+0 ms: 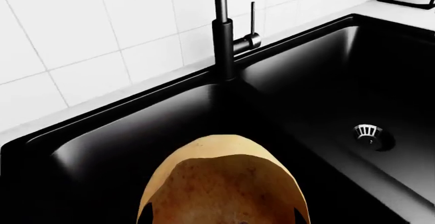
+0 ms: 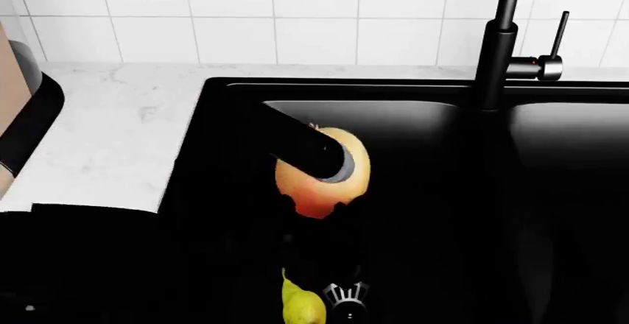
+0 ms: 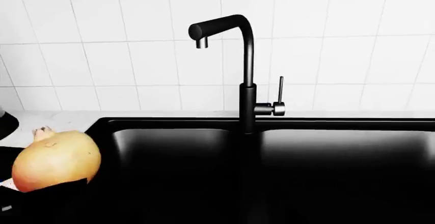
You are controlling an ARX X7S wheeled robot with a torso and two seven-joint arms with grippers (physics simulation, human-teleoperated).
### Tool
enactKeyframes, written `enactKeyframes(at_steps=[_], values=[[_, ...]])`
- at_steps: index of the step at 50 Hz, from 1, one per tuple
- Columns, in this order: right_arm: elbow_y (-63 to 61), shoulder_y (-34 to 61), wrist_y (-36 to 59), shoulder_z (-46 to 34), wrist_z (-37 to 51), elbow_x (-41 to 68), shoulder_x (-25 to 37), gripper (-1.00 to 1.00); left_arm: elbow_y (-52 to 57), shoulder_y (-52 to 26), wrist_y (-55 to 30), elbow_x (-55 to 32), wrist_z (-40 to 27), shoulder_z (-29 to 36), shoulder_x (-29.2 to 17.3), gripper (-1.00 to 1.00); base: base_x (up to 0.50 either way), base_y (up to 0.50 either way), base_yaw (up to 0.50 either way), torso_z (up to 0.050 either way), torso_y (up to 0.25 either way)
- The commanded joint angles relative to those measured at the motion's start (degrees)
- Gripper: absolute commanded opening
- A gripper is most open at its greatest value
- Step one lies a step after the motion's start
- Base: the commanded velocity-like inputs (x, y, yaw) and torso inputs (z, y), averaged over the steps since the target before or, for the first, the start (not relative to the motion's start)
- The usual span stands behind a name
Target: There is a mixed pile of frozen fruits and vegetables on the counter. Locate all the frozen vegetables and place the items in a bowl on the counter. Take all the frozen fruits and defrost them in a running sink.
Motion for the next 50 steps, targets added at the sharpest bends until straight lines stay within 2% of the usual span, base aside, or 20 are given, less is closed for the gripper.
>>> enactKeyframes(at_steps=[1,5,8,15,18,38,44,50], values=[[-0.91,-4.16,5.71,12.05,-1.67,3.67,-3.14,1.0,-13.39,-3.32,2.43,6.24,4.02,6.24,7.88,-1.0,0.0,0.0,0.0,0.0,0.0],[-0.32,-6.45,10.19,20.96,-2.66,6.39,-4.77,1.0,-19.27,-4.09,4.4,8.97,6.76,9.97,10.84,-1.0,0.0,0.0,0.0,0.003,0.0],[0.43,-8.22,13.73,27.69,-3.35,8.89,-5.95,1.0,-23.16,-5.96,9.2,5.93,6.67,15.5,11.21,-1.0,0.0,0.0,0.0,0.0,0.003],[2.05,-11.06,20.61,40.66,-5.95,12.62,-9.71,1.0,-30.95,-13.75,27.44,-10.46,5.73,40.4,11.26,-1.0,0.0,0.0,0.0,0.0,0.0],[2.87,-11.53,22.53,43.86,-7.28,12.88,-10.93,1.0,-31.41,-14.41,30.8,-13.35,5.88,45.27,11.27,-1.0,0.0,0.0,0.0,0.0,0.0],[2.22,-11.74,25.94,46.92,-10.26,12.01,-15.0,1.0,-34.74,-10.37,30.63,-8.89,7.97,46.03,11.27,-1.0,0.0,0.0,0.0,0.0,0.001],[2.45,-12.4,23.76,46.56,-7.68,14.98,-12.52,1.0,-34.72,-8.28,30.77,-7.97,8.75,45.97,11.27,-1.0,0.0,0.0,0.0,0.0,0.0],[2.12,-12.13,25.57,46.92,-9.41,13.54,-14.6,1.0,-35.21,-6.66,30.63,-6.85,9.92,45.81,11.28,-1.0,0.0,0.0,0.0,0.0,0.002]])
